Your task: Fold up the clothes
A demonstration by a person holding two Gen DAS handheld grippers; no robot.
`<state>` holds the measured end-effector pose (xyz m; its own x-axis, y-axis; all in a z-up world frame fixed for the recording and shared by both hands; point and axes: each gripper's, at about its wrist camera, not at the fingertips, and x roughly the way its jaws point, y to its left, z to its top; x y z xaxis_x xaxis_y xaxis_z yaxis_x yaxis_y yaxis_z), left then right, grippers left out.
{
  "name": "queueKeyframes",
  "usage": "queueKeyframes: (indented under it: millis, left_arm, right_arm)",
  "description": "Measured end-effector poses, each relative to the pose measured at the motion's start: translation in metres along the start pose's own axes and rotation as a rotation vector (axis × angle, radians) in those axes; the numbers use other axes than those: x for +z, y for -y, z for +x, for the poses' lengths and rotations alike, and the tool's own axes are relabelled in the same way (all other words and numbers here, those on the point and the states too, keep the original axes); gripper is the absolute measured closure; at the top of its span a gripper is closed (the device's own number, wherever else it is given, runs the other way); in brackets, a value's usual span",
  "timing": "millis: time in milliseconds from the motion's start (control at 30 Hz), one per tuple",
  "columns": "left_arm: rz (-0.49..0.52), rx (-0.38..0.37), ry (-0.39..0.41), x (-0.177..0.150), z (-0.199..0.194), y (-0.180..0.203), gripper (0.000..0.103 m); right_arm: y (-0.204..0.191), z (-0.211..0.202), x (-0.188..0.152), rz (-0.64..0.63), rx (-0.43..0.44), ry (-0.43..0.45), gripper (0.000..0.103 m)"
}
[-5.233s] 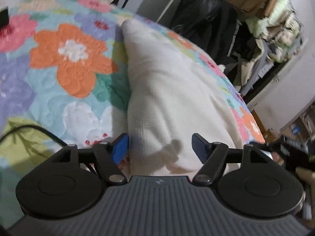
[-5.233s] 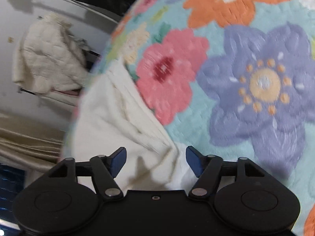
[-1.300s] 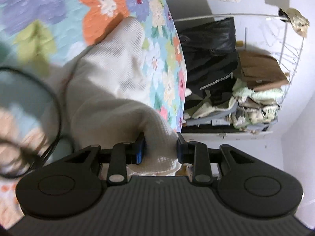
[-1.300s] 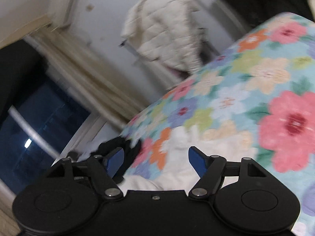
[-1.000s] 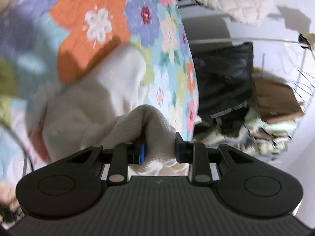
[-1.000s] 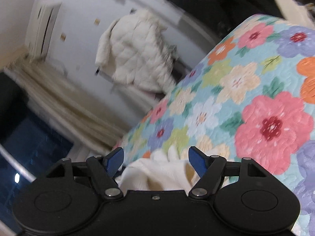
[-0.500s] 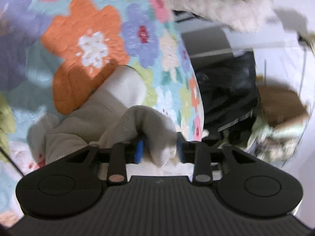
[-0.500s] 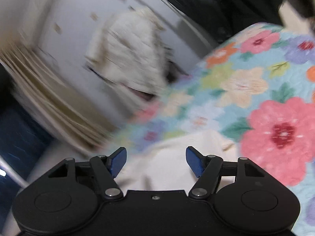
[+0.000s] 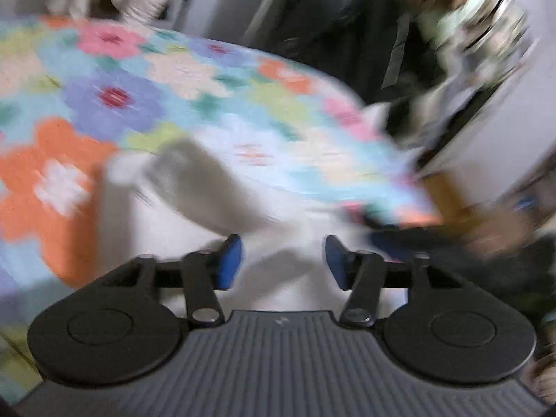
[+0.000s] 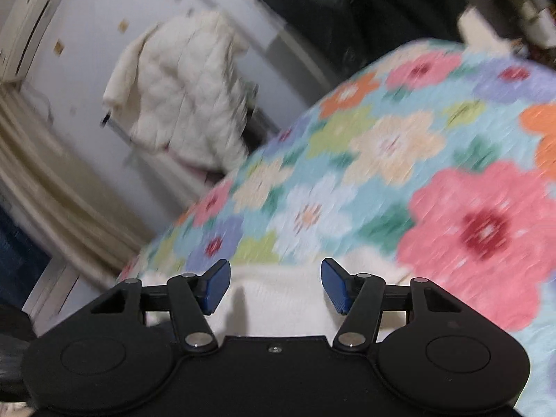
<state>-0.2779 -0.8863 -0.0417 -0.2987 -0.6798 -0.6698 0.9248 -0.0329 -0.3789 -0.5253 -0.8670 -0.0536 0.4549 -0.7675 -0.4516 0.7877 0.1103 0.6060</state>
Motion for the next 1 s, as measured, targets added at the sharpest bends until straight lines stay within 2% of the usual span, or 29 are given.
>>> queueKeyframes:
  millis: [33,100,167,200,300,367,433,467,567,600,633,733,800,867,933,967,1000]
  left_arm:
    - [0.019,0.057,-0.009,0.002,0.008,-0.007,0.088]
    - [-0.034,0.117,-0.022,0.005,0.022,-0.032,0.093]
    - [-0.136,0.102,-0.023,0.000,0.021,-0.050,0.094]
    - [-0.120,0.122,-0.006,-0.004,0.018,-0.048,0.100]
    - [-0.068,0.190,0.046,-0.016,0.008,-0.043,0.099]
    - [-0.007,0.296,0.099,-0.022,0.006,-0.035,0.099]
    - [0.009,0.381,0.137,-0.026,0.007,-0.040,0.100]
    - [-0.027,0.391,0.140,-0.027,0.007,-0.048,0.100]
    - [-0.116,0.427,0.132,-0.025,0.002,-0.069,0.097]
    - [-0.122,0.488,0.114,-0.022,0.000,-0.072,0.092]
    - [-0.131,0.533,0.099,-0.019,-0.002,-0.076,0.091]
    - [-0.183,0.418,0.121,-0.017,-0.023,-0.088,0.091]
    - [-0.179,0.351,0.154,-0.014,-0.037,-0.087,0.090]
    - [-0.083,0.321,0.183,-0.012,-0.044,-0.069,0.087]
    - [-0.007,0.249,0.210,-0.007,-0.036,-0.053,0.084]
    - [0.034,0.215,0.214,-0.004,-0.028,-0.046,0.077]
    - [0.074,0.223,0.153,0.003,-0.010,-0.041,0.071]
  right_arm:
    - [-0.001,-0.007,0.001,-0.026,-0.028,0.020,0.039]
    - [-0.006,-0.019,0.002,-0.091,-0.065,0.035,0.039]
    - [-0.014,-0.026,-0.002,-0.145,-0.041,0.022,0.039]
    - [-0.017,-0.029,-0.004,-0.166,-0.025,0.017,0.039]
    - [-0.020,-0.023,-0.008,-0.190,-0.027,-0.011,0.039]
    - [-0.024,-0.015,-0.015,-0.229,-0.041,-0.061,0.039]
    - [-0.033,-0.008,-0.025,-0.283,-0.054,-0.110,0.039]
    - [-0.036,-0.003,-0.031,-0.305,-0.057,-0.125,0.039]
    - [-0.022,0.025,-0.043,-0.293,-0.150,-0.190,0.041]
    - [-0.014,0.034,-0.044,-0.268,-0.181,-0.200,0.041]
    - [-0.007,0.038,-0.041,-0.224,-0.182,-0.191,0.040]
    - [0.000,0.043,-0.034,-0.160,-0.161,-0.175,0.039]
    - [-0.004,0.045,-0.035,-0.192,-0.170,-0.177,0.038]
    - [-0.004,0.046,-0.035,-0.193,-0.173,-0.178,0.037]
    - [-0.004,0.047,-0.035,-0.190,-0.170,-0.181,0.037]
    - [-0.004,0.047,-0.035,-0.192,-0.168,-0.183,0.037]
    - [-0.005,0.047,-0.036,-0.194,-0.166,-0.184,0.037]
